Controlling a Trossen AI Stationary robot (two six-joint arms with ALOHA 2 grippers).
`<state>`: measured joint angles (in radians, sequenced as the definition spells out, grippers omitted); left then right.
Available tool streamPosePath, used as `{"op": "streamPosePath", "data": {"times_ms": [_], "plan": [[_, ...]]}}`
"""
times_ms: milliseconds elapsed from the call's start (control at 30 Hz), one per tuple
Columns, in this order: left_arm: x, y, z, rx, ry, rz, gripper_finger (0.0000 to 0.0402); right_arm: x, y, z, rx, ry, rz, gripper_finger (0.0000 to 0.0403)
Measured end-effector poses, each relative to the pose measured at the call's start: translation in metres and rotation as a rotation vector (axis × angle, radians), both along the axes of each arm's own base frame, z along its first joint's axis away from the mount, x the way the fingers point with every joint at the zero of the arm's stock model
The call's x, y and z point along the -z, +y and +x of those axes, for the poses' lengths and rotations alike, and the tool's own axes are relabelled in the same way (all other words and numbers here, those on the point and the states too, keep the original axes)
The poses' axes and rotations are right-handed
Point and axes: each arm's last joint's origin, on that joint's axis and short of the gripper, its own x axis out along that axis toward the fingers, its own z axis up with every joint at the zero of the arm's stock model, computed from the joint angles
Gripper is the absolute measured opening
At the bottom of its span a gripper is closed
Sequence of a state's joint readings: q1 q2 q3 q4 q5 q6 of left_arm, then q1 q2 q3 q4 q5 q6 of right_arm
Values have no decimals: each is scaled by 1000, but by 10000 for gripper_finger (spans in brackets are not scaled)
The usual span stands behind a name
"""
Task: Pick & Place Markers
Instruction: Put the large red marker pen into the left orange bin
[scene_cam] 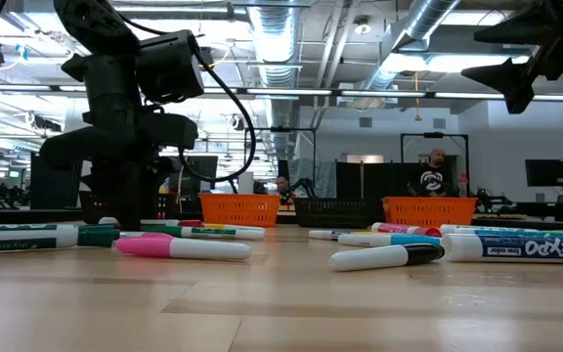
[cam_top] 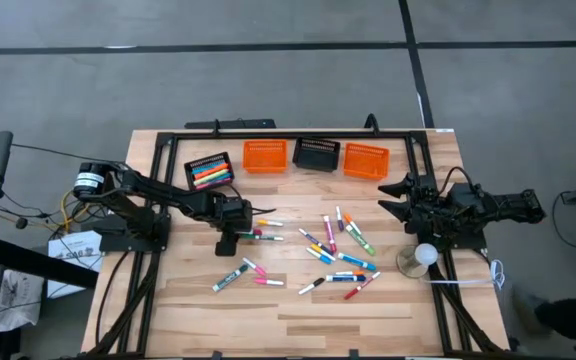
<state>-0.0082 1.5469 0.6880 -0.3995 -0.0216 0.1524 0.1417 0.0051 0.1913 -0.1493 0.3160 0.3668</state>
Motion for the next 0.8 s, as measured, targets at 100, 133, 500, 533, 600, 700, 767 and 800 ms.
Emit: {"op": "streamPosePath", "data": {"times_ms": [100, 133, 500, 533, 600, 700, 767, 800], "plan": [[0, 0, 0, -1, -3, 2, 116, 0, 0, 0, 0, 0, 0, 254], [0, 0, 0, -1, -4, 3, 111, 0, 0, 0, 0, 0, 0, 254], [0, 1, 0, -10, -2, 12, 64, 0, 0, 0, 0, 0, 0, 254], [0, 1, 0, -12, -1, 12, 64, 0, 0, 0, 0, 0, 0, 254], [0, 1, 0, -14, 1, 11, 65, 0, 0, 0, 0, 0, 0, 254], [0, 1, 0, -29, 1, 16, 66, 0, 0, 0, 0, 0, 0, 254], [0, 1, 0, -41, 1, 19, 65, 0, 0, 0, 0, 0, 0, 254], [0, 1, 0, -45, 2, 20, 65, 0, 0, 0, 0, 0, 0, 254]]}}
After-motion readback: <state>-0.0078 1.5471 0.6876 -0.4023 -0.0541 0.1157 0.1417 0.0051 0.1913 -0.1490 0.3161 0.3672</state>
